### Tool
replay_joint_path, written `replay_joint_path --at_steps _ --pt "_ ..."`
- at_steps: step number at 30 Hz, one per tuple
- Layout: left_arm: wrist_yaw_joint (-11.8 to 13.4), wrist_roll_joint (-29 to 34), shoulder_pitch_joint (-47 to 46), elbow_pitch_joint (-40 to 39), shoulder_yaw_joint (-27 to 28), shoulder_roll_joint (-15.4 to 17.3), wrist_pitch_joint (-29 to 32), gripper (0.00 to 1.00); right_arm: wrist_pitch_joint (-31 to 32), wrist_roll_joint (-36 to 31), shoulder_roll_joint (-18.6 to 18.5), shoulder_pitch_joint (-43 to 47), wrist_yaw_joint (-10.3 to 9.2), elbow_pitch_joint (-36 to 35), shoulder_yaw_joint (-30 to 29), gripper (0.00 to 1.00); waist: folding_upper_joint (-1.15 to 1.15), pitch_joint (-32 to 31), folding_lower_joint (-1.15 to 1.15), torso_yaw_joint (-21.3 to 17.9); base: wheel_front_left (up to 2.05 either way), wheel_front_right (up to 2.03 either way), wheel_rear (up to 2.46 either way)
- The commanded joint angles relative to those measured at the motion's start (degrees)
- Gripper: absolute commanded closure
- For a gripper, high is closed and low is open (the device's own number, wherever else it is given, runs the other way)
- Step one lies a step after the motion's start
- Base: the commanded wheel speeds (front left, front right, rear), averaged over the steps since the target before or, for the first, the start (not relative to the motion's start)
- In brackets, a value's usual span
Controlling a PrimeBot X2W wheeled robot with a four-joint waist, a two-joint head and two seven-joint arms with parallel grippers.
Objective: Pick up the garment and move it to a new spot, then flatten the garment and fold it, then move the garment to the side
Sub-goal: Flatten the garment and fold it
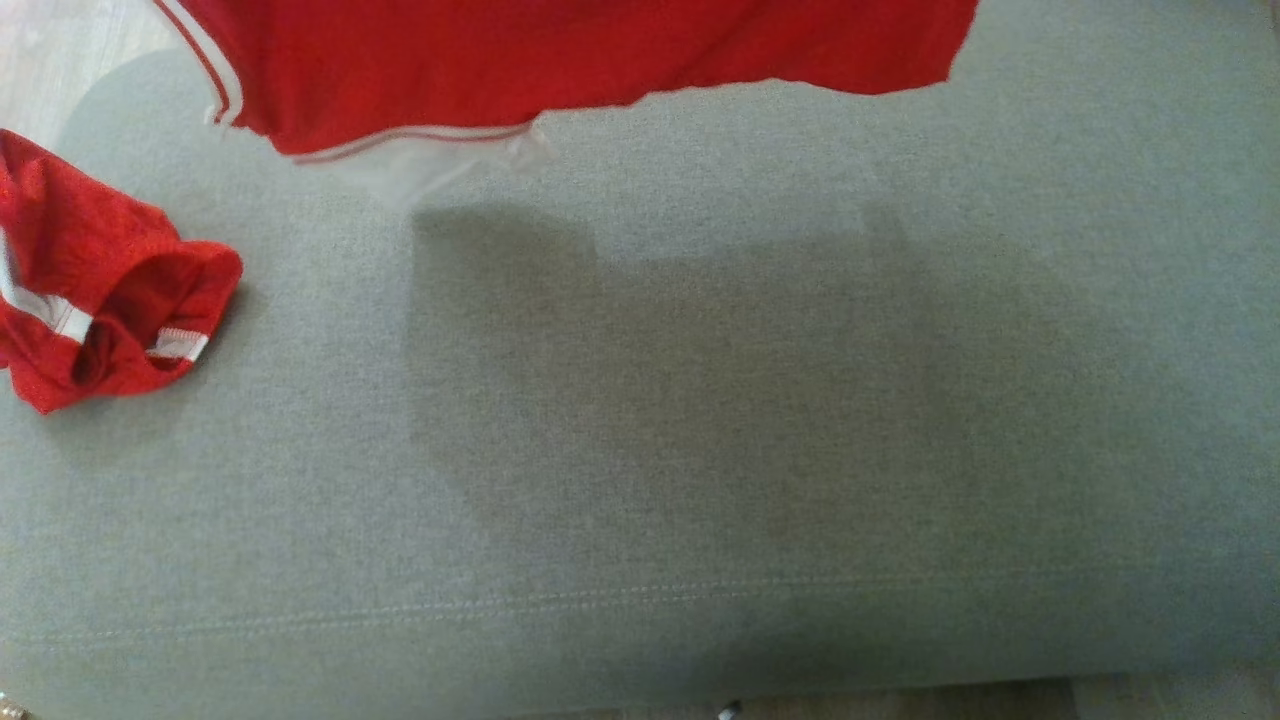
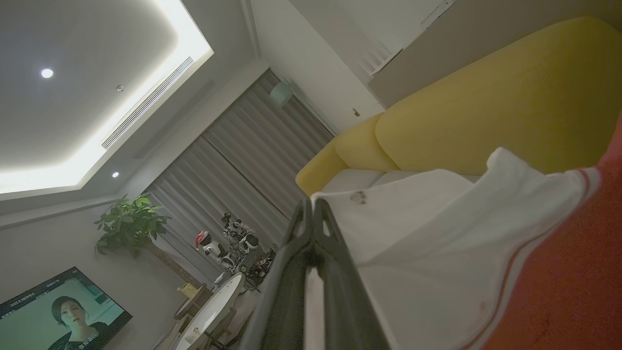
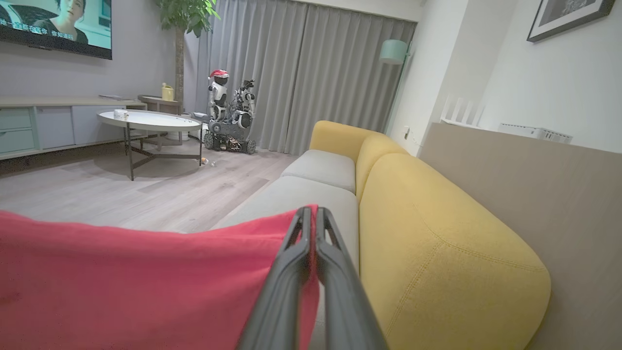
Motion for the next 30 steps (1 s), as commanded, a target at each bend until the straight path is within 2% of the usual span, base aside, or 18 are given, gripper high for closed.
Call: replay_joint_path --at_steps 1,6,14,19,22,26,28,29,30 --pt "0.15 -0.32 -4.14 -0.12 2.24 1.97 -0.50 1.00 -0.57 0.38 0.79 -3.03 -0.08 -1.68 0.45 1.00 0.00 0.06 0.00 -0.06 0.00 0.00 0.00" --pt "0.15 -1.13 -6.34 1.34 1.24 2.00 -1.92 1.00 -0.62 1.01 0.13 -4.74 -0.08 -1.12 2.38 1.00 0.00 0.55 0.00 -0.28 0.00 0.00 0.00" --pt "0.22 -1.17 -10.70 4.97 1.54 -1.06 -3.78 1.00 -1.41 0.92 -0.42 -9.19 -0.08 -0.72 2.36 1.00 0.00 4.00 0.00 -0.63 0.00 0.00 0.00" --pt "0.19 -1.72 -15.15 7.14 1.75 -2.30 -3.55 1.00 -0.55 -0.46 0.77 -13.36 -0.08 0.34 1.47 1.00 0.00 10.29 0.00 -1.32 0.00 0.00 0.00" --pt "0.29 -3.04 -18.13 9.76 3.19 -4.69 -5.01 1.00 -0.61 -2.23 1.11 -16.43 -0.08 1.01 0.42 1.00 0.00 15.13 0.00 -1.22 0.00 0.00 0.00" --pt "2.35 -3.79 -22.69 13.79 5.60 -8.78 -8.26 1.00 -1.16 -5.66 1.40 -21.82 -0.08 1.71 -2.00 1.00 0.00 22.92 0.00 -0.74 0.00 0.00 0.00" --pt "5.17 -2.35 -26.95 16.66 6.89 -11.79 -12.90 1.00 -4.19 -10.95 1.15 -26.29 -0.08 1.49 -5.79 1.00 0.00 28.66 0.00 -0.65 0.00 0.00 0.00" --pt "5.17 -2.35 -26.95 16.66 6.89 -11.79 -12.90 1.00 -4.19 -10.95 1.15 -26.29 -0.08 1.49 -5.79 1.00 0.00 28.66 0.00 -0.65 0.00 0.00 0.00" --pt "6.37 -1.38 -28.51 17.75 7.13 -12.69 -14.73 1.00 -5.86 -13.22 1.24 -27.56 -0.08 1.24 -7.63 1.00 0.00 30.27 0.00 -0.88 0.00 0.00 0.00"
